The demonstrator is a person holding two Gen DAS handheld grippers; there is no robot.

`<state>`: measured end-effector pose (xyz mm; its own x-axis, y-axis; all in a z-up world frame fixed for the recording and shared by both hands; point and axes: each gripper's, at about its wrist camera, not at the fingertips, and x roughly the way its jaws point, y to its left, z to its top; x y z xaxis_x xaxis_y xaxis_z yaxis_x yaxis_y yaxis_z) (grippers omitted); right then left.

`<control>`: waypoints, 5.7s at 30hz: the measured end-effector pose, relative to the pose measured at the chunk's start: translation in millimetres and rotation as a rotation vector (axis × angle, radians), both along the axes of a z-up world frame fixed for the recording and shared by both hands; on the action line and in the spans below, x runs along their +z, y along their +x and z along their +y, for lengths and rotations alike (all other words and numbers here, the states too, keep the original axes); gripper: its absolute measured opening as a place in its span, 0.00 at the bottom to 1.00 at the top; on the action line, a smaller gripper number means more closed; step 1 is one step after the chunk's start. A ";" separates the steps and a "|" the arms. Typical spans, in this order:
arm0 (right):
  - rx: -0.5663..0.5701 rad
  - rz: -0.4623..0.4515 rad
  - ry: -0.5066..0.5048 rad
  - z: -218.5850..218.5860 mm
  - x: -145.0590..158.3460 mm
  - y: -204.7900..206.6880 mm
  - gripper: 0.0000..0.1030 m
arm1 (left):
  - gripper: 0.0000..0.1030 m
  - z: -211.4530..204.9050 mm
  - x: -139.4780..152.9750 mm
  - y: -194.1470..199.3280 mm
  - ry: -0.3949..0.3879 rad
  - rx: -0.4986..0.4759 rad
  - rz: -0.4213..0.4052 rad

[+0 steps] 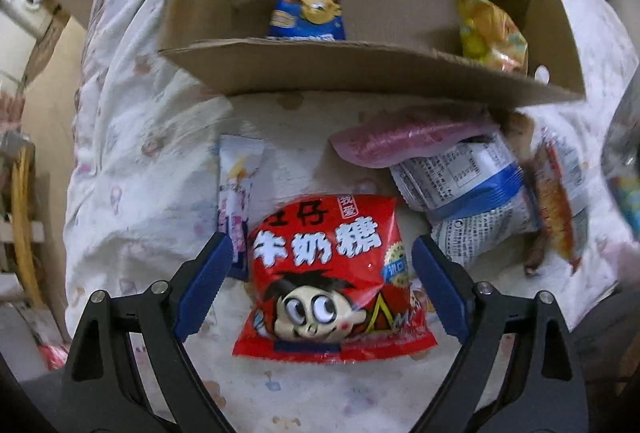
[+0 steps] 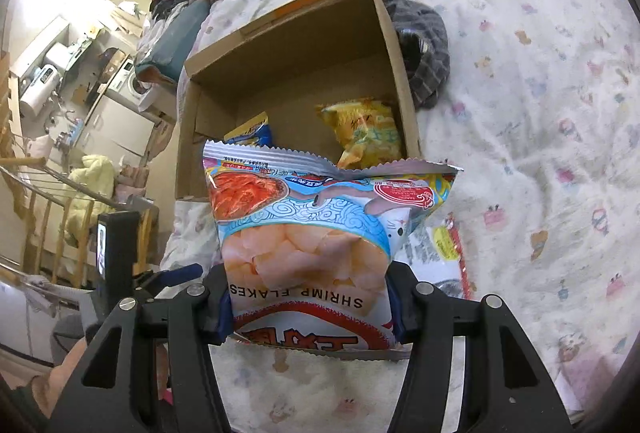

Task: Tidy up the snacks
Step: 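Grasp the shrimp flakes bag with the right tool while the left tool grasps the red milk candy bag, then lower both bags into the box and open both tools, then grasp the white wrapped bar with the left tool while the right tool grasps the white chip bag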

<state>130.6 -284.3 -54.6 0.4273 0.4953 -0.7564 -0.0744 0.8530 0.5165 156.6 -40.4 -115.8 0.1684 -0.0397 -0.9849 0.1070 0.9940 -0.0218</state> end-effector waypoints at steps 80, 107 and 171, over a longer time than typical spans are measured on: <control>0.072 0.007 -0.044 63.5 -21.3 124.7 0.59 | 0.50 9.3 101.4 82.7 0.066 -0.053 -0.522; 0.057 -0.016 0.009 51.9 -18.1 120.6 0.78 | 0.84 21.9 96.8 85.9 -0.015 -0.012 -0.454; -0.108 0.039 -0.050 -20.3 -20.4 -2.5 0.84 | 0.80 104.1 38.2 2.7 -0.060 0.253 -0.133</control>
